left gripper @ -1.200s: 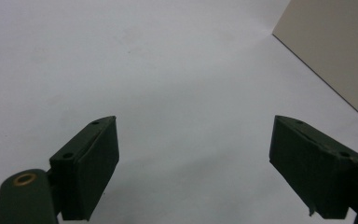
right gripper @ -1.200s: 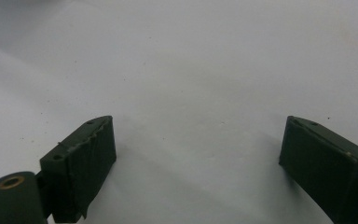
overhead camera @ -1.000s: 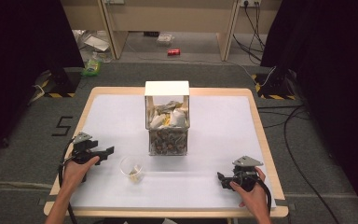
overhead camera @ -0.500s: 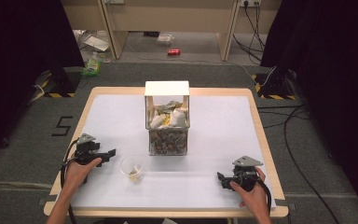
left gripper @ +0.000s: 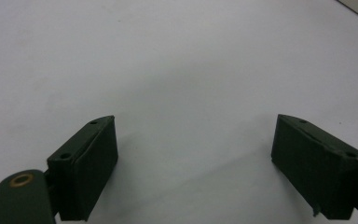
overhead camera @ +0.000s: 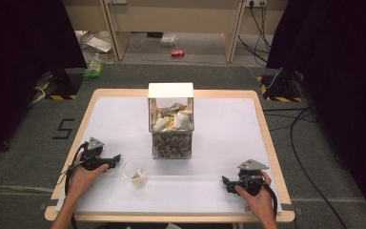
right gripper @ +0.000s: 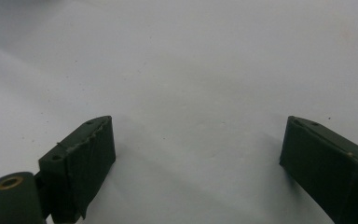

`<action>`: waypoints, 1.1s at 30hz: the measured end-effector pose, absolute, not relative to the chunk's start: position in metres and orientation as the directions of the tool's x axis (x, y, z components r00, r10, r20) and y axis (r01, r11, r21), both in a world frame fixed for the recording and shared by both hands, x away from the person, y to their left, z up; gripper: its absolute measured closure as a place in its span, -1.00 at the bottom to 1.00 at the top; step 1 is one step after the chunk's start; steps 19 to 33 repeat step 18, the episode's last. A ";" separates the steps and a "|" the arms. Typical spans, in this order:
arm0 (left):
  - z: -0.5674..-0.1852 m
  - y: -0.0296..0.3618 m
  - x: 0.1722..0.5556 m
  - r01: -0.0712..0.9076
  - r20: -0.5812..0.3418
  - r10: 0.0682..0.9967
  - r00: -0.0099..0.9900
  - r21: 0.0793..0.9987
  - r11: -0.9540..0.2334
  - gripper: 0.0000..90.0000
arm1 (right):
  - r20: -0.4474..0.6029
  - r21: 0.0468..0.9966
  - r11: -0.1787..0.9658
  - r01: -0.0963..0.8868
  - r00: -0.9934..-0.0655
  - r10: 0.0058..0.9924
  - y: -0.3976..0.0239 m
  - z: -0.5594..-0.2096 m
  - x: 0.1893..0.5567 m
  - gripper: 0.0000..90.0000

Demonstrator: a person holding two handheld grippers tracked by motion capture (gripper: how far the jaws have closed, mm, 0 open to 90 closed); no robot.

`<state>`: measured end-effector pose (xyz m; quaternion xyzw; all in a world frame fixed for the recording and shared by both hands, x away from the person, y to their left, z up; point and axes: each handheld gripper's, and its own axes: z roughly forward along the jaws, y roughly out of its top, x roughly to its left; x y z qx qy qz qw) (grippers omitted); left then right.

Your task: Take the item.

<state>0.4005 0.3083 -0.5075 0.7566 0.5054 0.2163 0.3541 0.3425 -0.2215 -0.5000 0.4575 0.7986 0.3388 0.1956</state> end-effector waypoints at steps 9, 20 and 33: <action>-0.508 0.308 0.400 0.611 -0.028 0.919 0.394 0.755 -0.240 -0.70 | -0.006 0.721 0.356 0.595 -0.508 0.862 -0.222 -0.500 0.343 -0.76; -0.508 0.308 0.400 0.610 -0.028 0.919 0.394 0.755 -0.239 -0.70 | -0.001 0.720 0.349 0.600 -0.502 0.865 -0.221 -0.500 0.342 -0.76; -0.508 0.308 0.400 0.610 -0.028 0.919 0.394 0.755 -0.239 -0.70 | -0.001 0.720 0.349 0.600 -0.502 0.865 -0.221 -0.500 0.342 -0.76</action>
